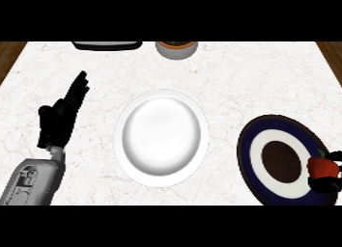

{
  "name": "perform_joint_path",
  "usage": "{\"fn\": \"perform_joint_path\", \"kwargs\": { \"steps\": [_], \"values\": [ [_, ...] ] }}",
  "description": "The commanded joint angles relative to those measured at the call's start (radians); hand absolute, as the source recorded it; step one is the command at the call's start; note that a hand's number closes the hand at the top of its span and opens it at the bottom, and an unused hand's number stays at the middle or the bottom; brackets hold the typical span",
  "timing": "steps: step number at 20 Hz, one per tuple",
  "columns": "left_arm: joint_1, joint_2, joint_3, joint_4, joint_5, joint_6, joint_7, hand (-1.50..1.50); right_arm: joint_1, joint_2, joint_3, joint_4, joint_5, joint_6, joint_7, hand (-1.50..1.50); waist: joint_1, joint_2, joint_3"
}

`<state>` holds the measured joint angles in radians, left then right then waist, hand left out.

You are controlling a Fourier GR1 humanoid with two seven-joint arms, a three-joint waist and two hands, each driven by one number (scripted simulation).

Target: Pick the bell pepper from the plate and place it in the plate

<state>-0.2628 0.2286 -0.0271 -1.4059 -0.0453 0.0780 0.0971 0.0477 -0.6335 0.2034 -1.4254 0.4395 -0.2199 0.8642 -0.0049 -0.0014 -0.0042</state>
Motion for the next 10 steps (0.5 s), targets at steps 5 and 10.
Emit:
{"fn": "perform_joint_path", "kwargs": {
  "steps": [5,10],
  "values": [
    [0.023,-0.002,0.005,-0.012,-0.001,-0.008,-0.004,0.0,0.188,0.053,0.287,-0.267,0.244,-0.028,-0.053,1.5,-0.008,-0.003,0.003],
    [0.029,-0.003,0.03,0.049,-0.001,-0.013,-0.074,0.0,0.289,0.03,0.372,-0.516,0.463,-0.104,0.025,1.5,-0.019,-0.002,0.002]
  ]
}}
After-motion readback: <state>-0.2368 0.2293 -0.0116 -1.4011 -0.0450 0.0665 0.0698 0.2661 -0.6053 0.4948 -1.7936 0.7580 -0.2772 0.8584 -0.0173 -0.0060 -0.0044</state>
